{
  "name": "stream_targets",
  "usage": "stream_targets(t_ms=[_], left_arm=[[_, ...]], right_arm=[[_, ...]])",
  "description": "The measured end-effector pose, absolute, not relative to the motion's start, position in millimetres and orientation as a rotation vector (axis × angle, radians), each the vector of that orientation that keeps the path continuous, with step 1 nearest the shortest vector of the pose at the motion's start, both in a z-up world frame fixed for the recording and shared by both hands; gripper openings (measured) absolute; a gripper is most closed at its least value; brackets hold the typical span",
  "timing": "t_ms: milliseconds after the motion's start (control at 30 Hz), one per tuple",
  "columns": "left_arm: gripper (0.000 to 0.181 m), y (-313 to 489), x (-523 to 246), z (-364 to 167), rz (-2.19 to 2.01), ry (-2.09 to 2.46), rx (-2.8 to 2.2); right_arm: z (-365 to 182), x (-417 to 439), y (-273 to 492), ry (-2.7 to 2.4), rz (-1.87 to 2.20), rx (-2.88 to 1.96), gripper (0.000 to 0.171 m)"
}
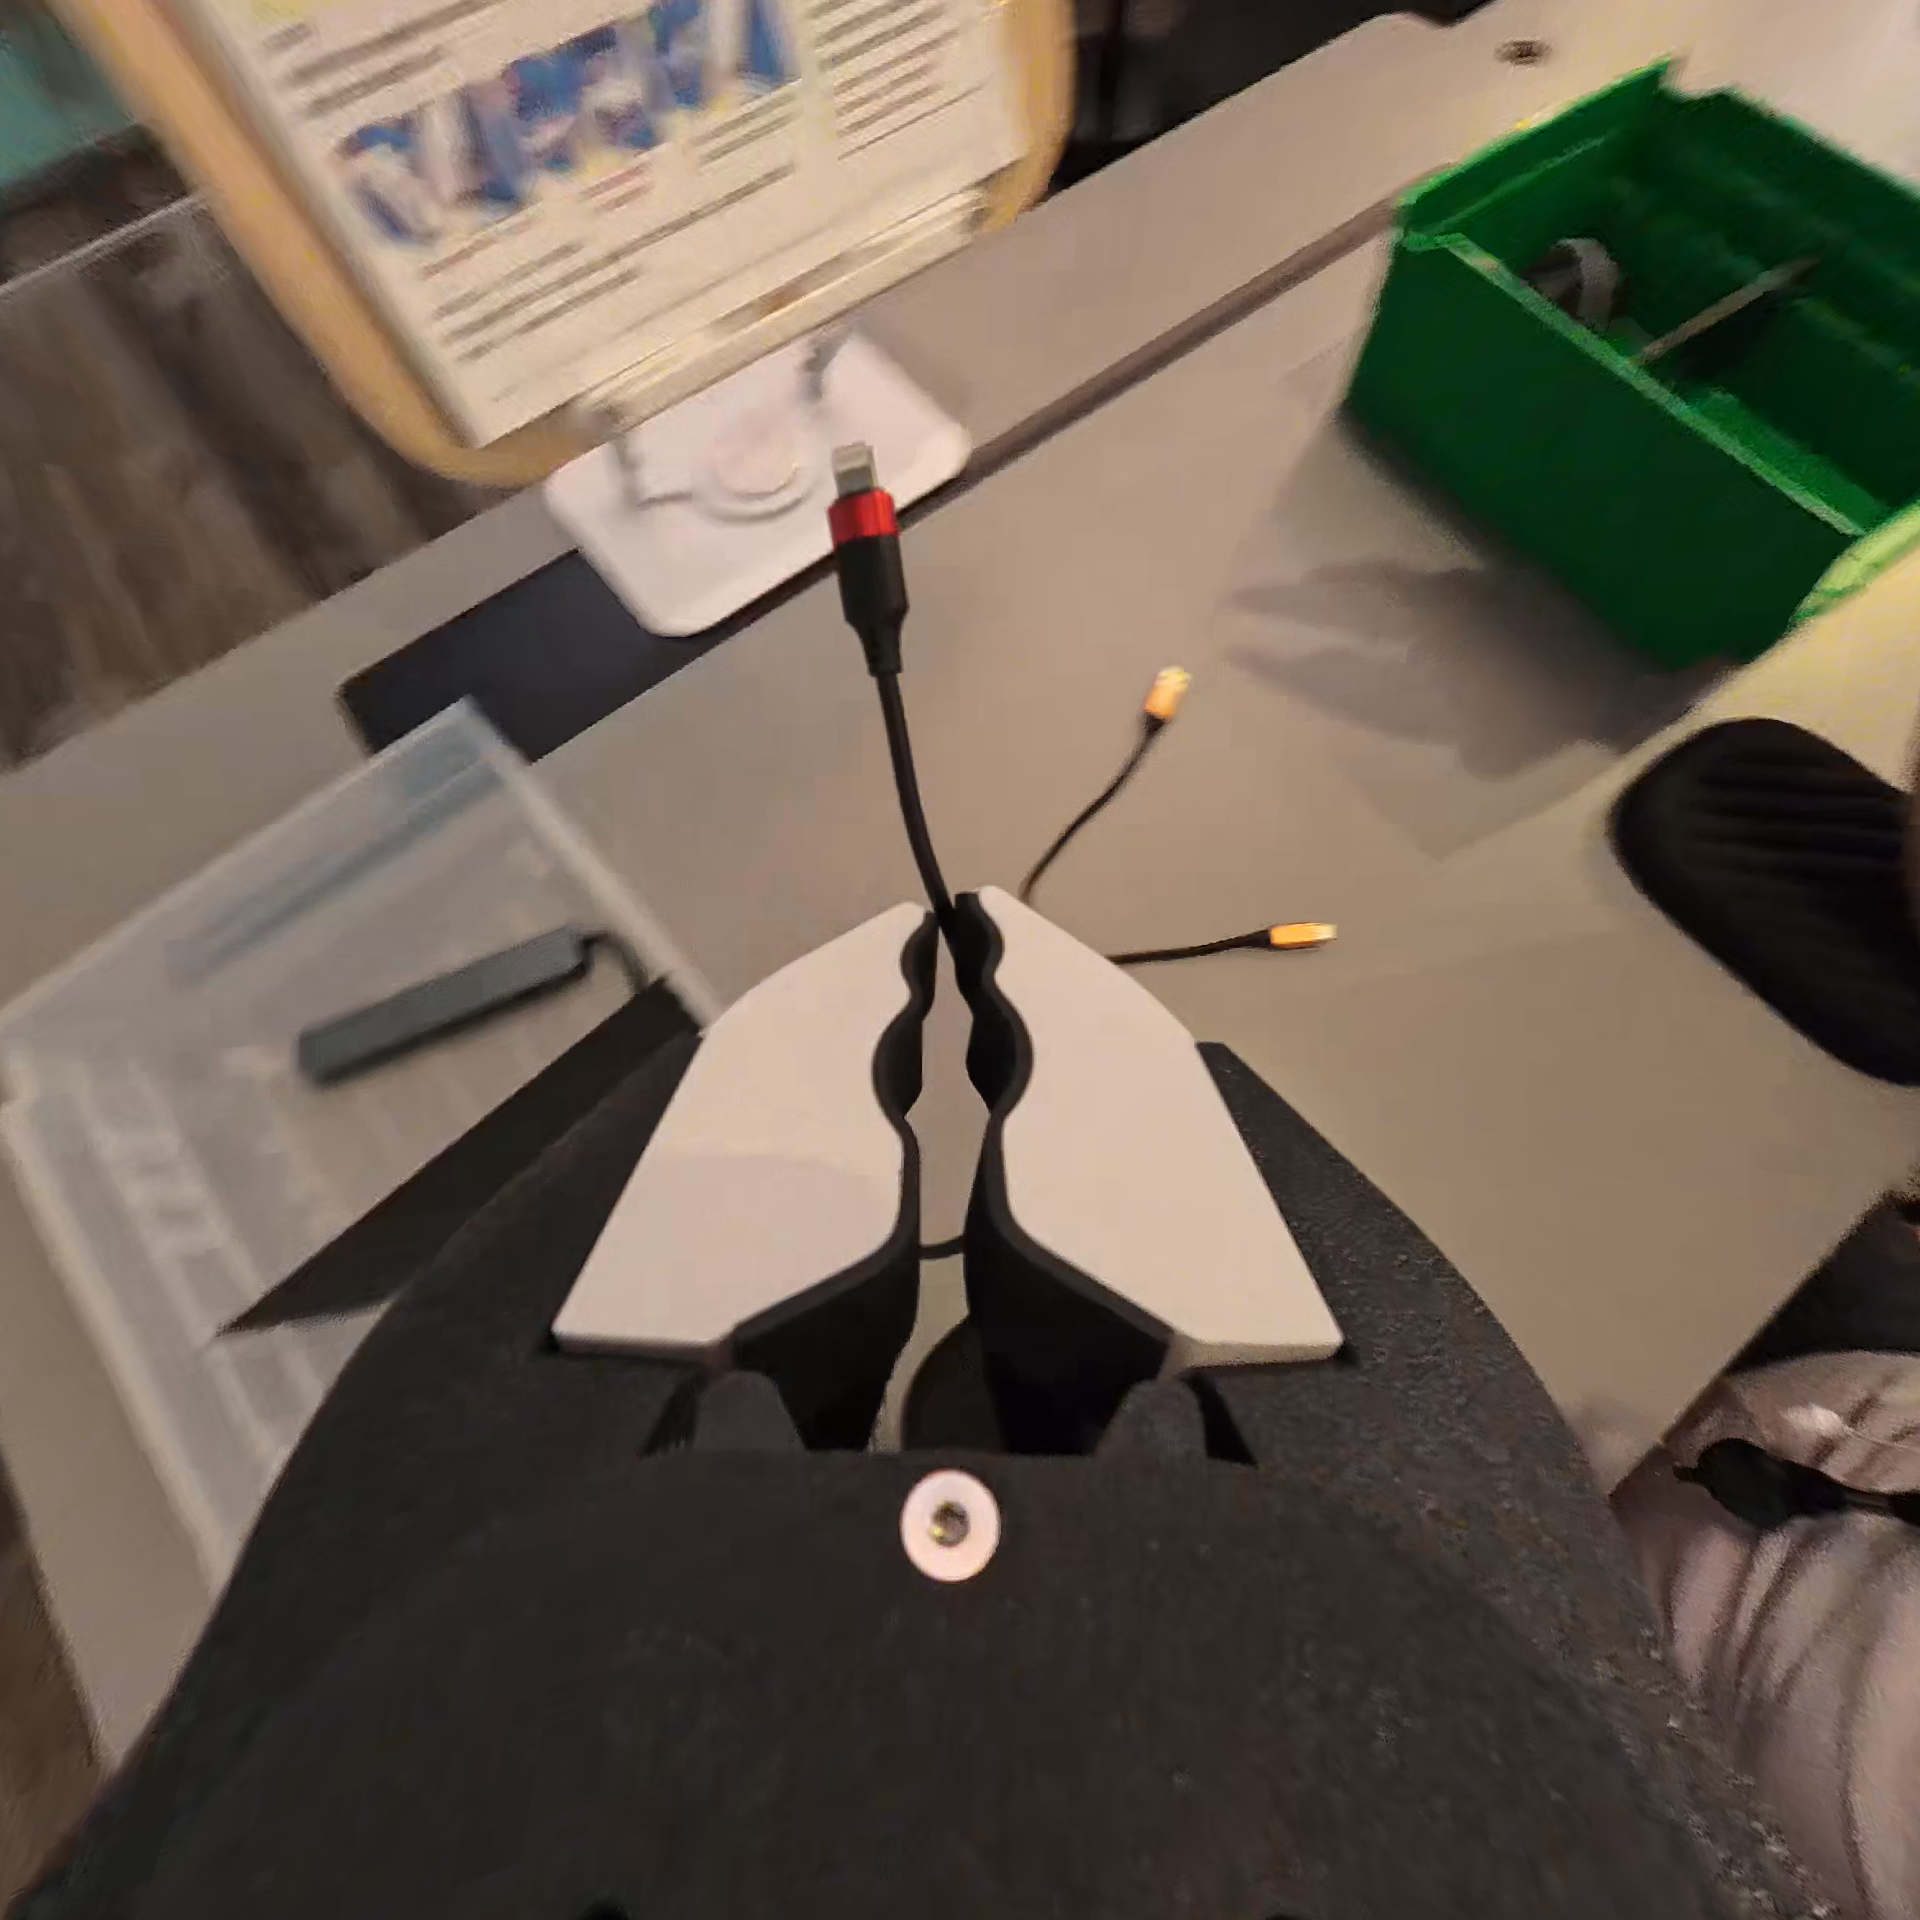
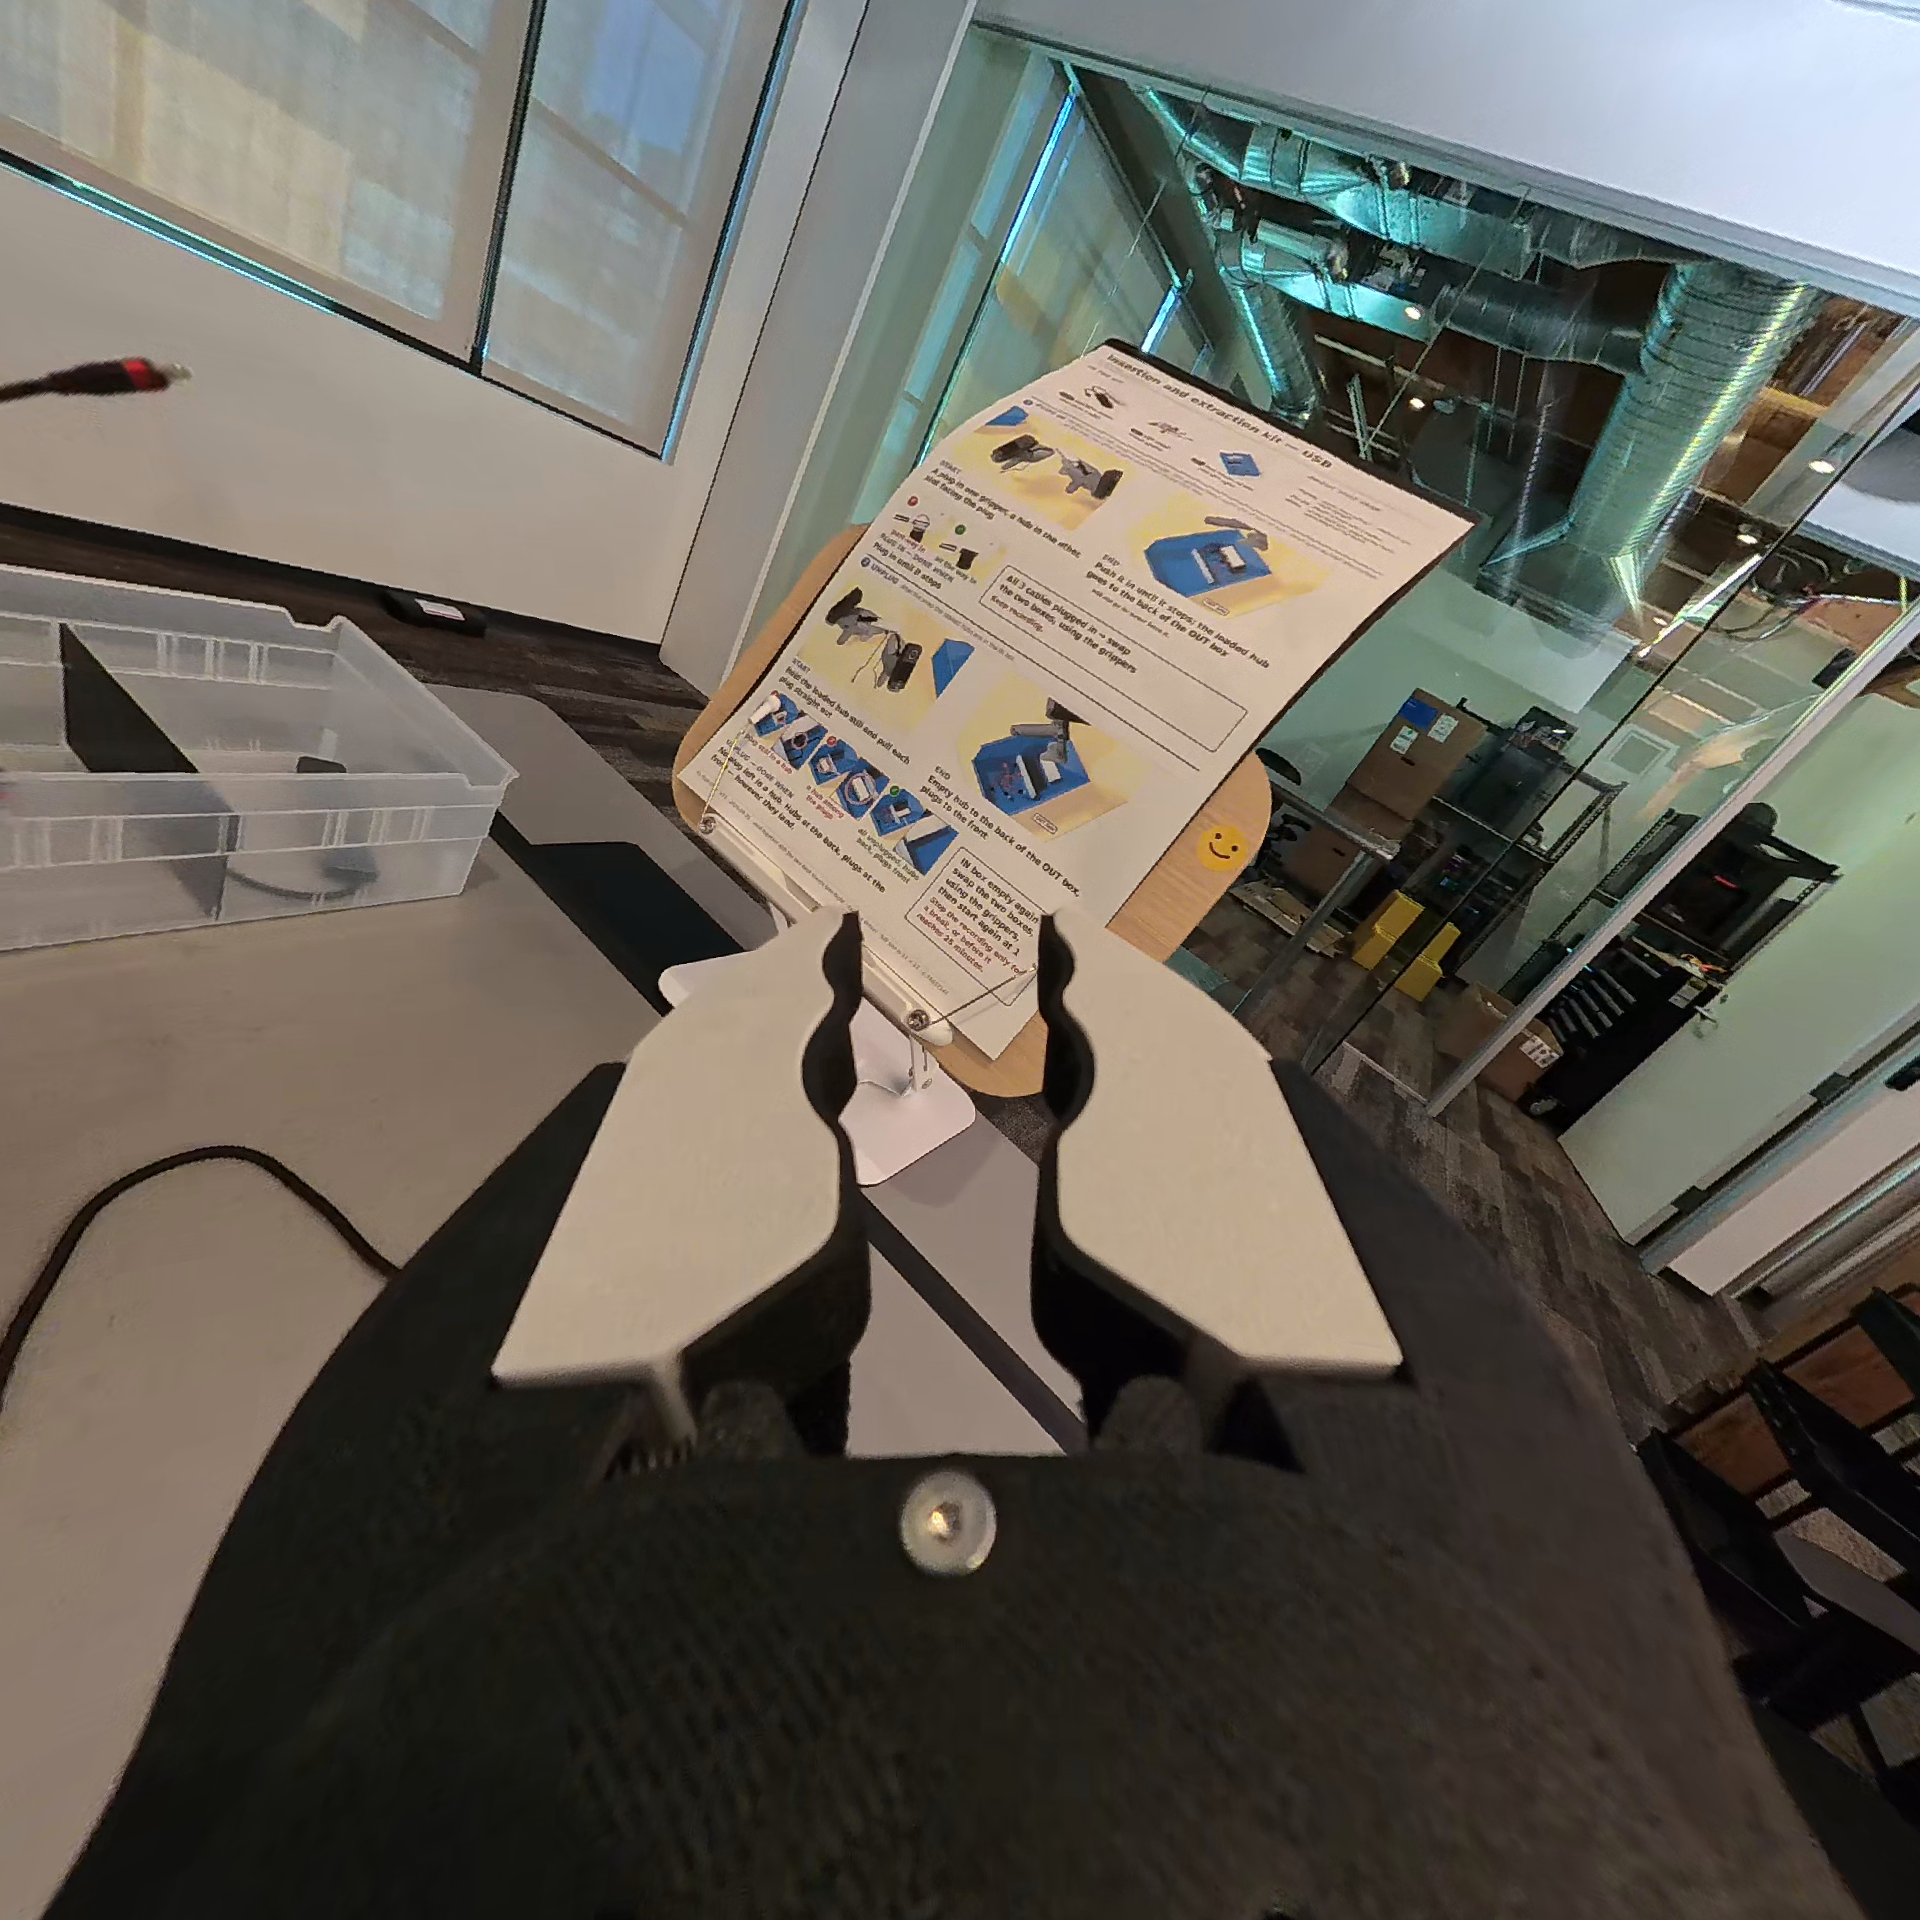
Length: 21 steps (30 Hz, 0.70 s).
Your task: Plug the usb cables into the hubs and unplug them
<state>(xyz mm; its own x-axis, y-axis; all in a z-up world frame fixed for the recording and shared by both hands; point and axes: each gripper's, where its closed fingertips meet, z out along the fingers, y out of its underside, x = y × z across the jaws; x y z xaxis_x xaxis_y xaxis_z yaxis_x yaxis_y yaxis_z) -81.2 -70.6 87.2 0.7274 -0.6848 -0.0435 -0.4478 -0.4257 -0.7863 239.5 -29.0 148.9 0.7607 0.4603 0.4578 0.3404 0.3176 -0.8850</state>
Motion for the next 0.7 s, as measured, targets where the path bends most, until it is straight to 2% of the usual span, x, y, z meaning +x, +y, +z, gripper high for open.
stream_targets(t_ms=[167, 333, 500, 700], left_arm=[[0.003, -71, 20, 48, -0.472, 1.166, -2.123], [0.003, -50, 89, -29, -0.578, 1.308, -2.262], [0.002, -57, 124, -91, -0.696, 1.425, -2.385], [0.002, -68, 138, -115, -0.754, 1.527, -2.392]], right_arm=[[151, 241, -28, -0.738, 0.059, -1.261, 0.033], [162, 298, -7, -0.392, -0.373, -1.312, 0.031], [153, 314, 4, -0.252, -0.445, -1.384, 0.033], [142, 309, 11, -0.284, -0.427, -1.430, 0.036]])
